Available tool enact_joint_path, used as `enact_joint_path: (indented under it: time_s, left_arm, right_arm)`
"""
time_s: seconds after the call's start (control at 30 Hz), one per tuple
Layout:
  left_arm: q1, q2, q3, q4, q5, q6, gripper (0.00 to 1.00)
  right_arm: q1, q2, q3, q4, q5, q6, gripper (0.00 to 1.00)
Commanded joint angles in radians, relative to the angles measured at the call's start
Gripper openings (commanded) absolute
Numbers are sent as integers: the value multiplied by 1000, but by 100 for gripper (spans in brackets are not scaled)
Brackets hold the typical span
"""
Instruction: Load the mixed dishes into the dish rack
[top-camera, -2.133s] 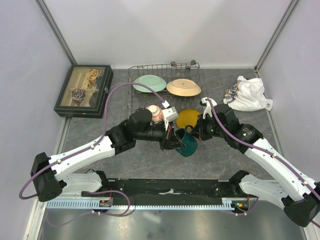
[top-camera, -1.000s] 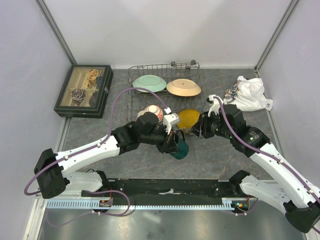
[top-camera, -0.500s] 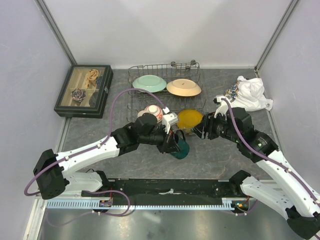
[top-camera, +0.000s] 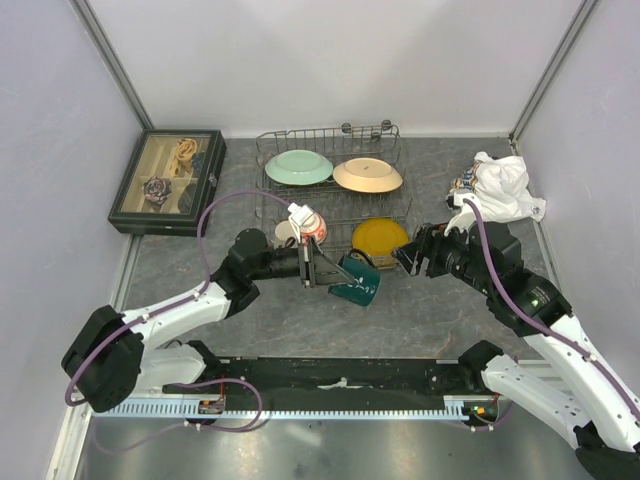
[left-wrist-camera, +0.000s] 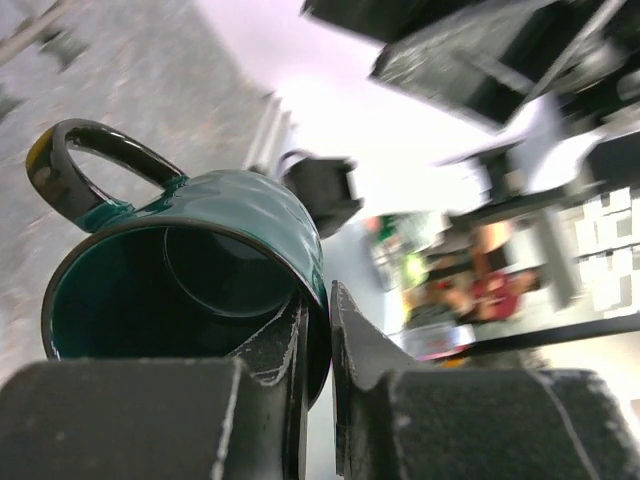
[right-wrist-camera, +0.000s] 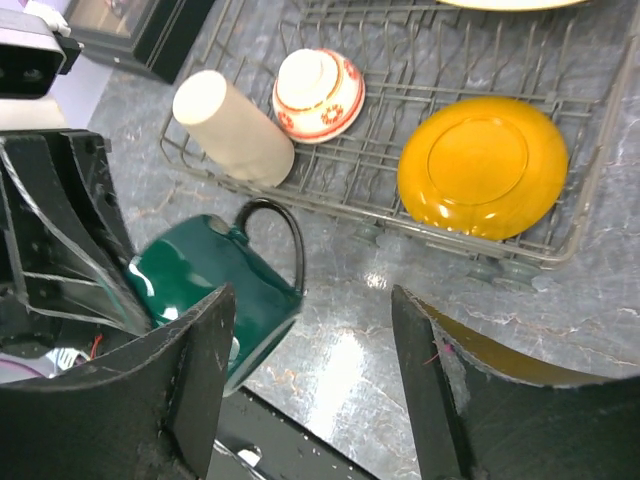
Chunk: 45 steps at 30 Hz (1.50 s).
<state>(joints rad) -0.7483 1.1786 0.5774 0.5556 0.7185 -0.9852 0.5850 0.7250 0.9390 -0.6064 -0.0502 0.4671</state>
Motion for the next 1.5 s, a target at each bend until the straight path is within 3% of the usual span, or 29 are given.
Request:
enact_joint_path:
  time_s: [0.0,0.2,0.4,0.57,0.8,1.47]
  left_arm:
    - [32,1,-51,509,87,-317,2]
    - [35,101,-105,881,62,-559,2]
    - [36,115,-129,951,73,-584,2]
    - [35,102,-145,960,79,-534,2]
    - [35,121,-119,1000,108,-458,2]
    - [33,147,-62,989,105,-37,2]
  right_arm:
    - [-5,-22,-8,20,67,8,73]
    - [-8,-22,-19,30,85,22,78]
    - [-13,-27,-19,43,116,108,82]
    - [-13,-44,-74,108,57,325,82]
    - [-13,-81,-232,334,-89,603,80]
    - [-14,-116,-312,435,-135,708,80]
